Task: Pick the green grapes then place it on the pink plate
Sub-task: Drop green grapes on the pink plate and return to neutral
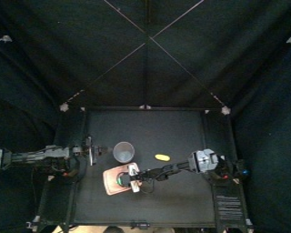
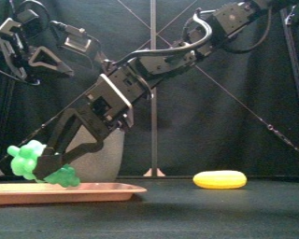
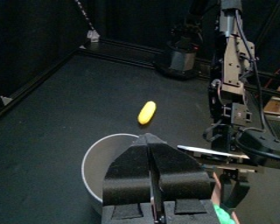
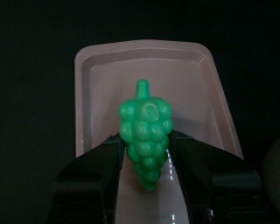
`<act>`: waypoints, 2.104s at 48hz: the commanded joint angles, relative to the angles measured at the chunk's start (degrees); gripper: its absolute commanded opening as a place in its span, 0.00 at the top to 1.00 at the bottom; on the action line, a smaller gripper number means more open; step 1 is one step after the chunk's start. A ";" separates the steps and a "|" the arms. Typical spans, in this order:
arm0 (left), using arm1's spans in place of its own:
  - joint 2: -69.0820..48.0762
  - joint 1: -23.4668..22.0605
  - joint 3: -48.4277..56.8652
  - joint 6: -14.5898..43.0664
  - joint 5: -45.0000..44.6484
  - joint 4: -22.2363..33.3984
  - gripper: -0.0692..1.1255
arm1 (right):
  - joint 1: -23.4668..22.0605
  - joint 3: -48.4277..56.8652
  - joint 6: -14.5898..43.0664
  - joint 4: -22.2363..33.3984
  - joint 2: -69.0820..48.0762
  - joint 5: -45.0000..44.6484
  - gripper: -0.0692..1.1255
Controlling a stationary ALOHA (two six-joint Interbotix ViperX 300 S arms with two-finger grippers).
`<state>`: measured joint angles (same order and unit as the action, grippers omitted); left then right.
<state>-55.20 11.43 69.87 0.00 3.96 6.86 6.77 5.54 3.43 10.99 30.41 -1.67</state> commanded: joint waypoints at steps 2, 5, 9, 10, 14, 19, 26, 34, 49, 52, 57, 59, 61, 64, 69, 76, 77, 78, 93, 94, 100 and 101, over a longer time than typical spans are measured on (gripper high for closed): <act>0.09 0.18 -0.62 0.09 0.53 -0.09 0.78 | -0.53 -1.41 0.09 -0.18 -1.67 -0.88 0.29; 0.09 0.18 -0.44 0.09 0.53 -0.09 0.78 | -0.62 -1.41 0.00 -0.18 -1.76 -1.49 0.25; 0.09 0.18 -0.26 0.00 0.53 0.00 0.78 | -0.70 -1.76 0.00 -0.18 -1.76 -2.37 0.18; 0.09 0.18 -0.26 0.00 0.53 0.00 0.78 | -0.70 -1.85 0.00 -0.18 -1.85 -2.46 0.17; 0.09 0.18 -0.18 0.00 0.53 0.00 0.78 | -0.70 -2.37 0.00 0.09 -2.11 -2.81 0.16; 0.09 0.09 -0.18 0.00 0.44 0.00 0.78 | -0.53 -2.55 -0.26 0.62 -3.60 -3.43 0.15; 0.18 0.00 -0.18 0.00 0.35 -0.09 0.78 | -0.26 -0.70 -0.18 3.25 -8.88 -3.78 0.15; 0.09 0.09 0.18 0.00 0.09 -0.09 0.78 | 0.97 3.25 -0.26 5.71 -16.00 -2.55 0.16; 0.09 0.00 0.35 0.09 0.18 -0.53 0.78 | 0.97 17.84 0.18 4.75 -28.48 6.33 0.16; 0.00 0.00 0.35 0.18 0.26 -0.97 0.78 | 0.79 21.27 0.18 3.08 -31.29 9.32 0.16; 0.00 -0.09 0.53 0.18 0.44 -2.11 0.78 | 0.53 27.51 0.18 0.70 -36.39 13.71 0.16; -0.09 -0.09 0.35 0.18 0.44 -2.46 0.78 | 0.00 29.79 0.18 -0.26 -38.32 15.38 0.16; -0.09 -0.09 0.53 0.18 0.44 -2.72 0.78 | -0.53 32.43 0.09 -1.32 -40.34 17.49 0.16; -0.18 -0.09 0.35 0.18 0.44 -2.99 0.78 | -1.05 35.16 0.09 -2.37 -42.45 19.69 0.16; -0.18 -0.18 0.35 0.18 0.44 -3.78 0.78 | -1.93 38.94 0.09 -3.16 -45.18 22.15 0.16; -0.18 -0.18 0.35 0.18 0.44 -4.66 0.78 | -2.90 42.54 0.26 -3.96 -47.64 23.55 0.16; -0.18 -0.18 0.53 0.18 0.53 -4.83 0.78 | -3.08 43.07 0.26 -4.31 -48.08 23.82 0.16; -0.18 -0.26 0.35 0.18 0.44 -4.83 0.78 | -3.25 43.33 0.18 -4.66 -48.34 23.99 0.16; -0.18 -0.26 0.53 0.09 0.44 -5.89 0.78 | -3.96 45.26 0.18 -6.50 -50.63 25.58 0.16; -0.18 -0.35 0.62 0.09 0.44 -5.89 0.78 | -3.96 45.35 0.18 -6.50 -50.63 25.58 0.16; -0.18 -0.35 0.88 0.09 0.44 -5.80 0.78 | -4.13 45.62 0.09 -6.68 -50.63 25.58 0.16; -0.18 -0.26 0.88 0.09 0.44 -5.80 0.78 | -4.13 45.62 0.09 -6.68 -50.63 25.58 0.16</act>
<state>-55.46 11.25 71.54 0.09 3.87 1.14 3.08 51.59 3.43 4.48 -18.72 23.38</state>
